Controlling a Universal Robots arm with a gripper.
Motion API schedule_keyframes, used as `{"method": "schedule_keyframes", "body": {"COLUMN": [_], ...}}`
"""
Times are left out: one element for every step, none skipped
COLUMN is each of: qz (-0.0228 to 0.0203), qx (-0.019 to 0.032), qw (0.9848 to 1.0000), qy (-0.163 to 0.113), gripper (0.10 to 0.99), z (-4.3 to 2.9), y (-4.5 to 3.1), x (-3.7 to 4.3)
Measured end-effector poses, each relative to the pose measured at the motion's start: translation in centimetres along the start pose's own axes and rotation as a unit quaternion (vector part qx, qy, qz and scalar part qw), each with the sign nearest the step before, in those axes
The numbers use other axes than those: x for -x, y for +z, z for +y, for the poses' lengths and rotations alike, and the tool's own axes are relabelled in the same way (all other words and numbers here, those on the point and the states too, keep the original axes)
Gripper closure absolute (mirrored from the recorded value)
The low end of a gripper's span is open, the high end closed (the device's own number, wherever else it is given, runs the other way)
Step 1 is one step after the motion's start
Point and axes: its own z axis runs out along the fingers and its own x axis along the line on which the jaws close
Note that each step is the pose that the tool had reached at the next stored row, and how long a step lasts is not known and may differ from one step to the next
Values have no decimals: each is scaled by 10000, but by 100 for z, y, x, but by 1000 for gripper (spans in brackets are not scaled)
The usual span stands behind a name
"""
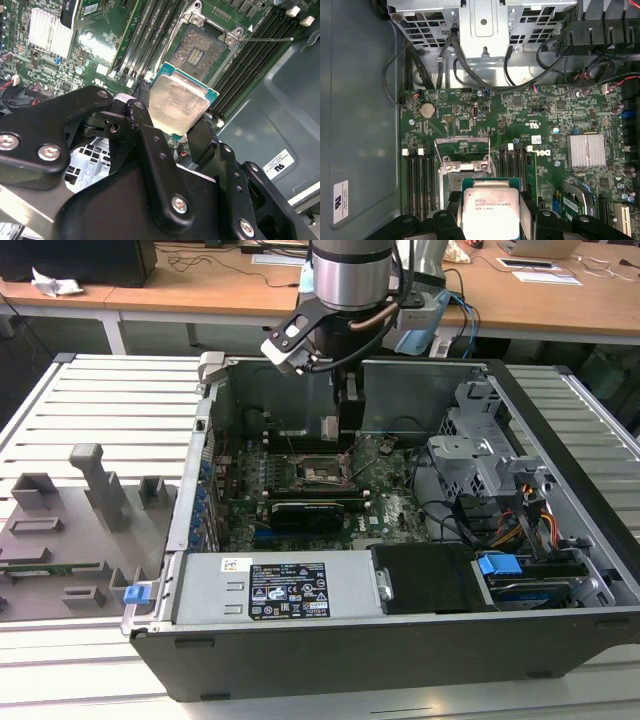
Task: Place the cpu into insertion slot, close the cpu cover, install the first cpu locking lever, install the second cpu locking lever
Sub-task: 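Place the cpu into insertion slot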
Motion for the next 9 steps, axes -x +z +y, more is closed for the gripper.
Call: {"method": "schedule_keyframes", "body": {"qz": [1, 2, 2, 3, 4, 6, 7, 8, 9], "qx": [0, 0, 0, 0, 0, 0, 0, 0, 0], "qw": [10000, 10000, 10000, 10000, 10000, 10000, 10000, 10000, 10000], "qy": [0, -1, -1, -2, -2, -2, -2, -2, -2], "gripper": [545, 545, 545, 545, 545, 545, 545, 545, 545], "z": [-1, -1, -1, -2, -2, -3, -3, -4, -4], "y": [9, 16, 19, 23, 30, 37, 41, 46, 52], "x": [0, 0, 0, 0, 0, 1, 1, 1, 1]}}
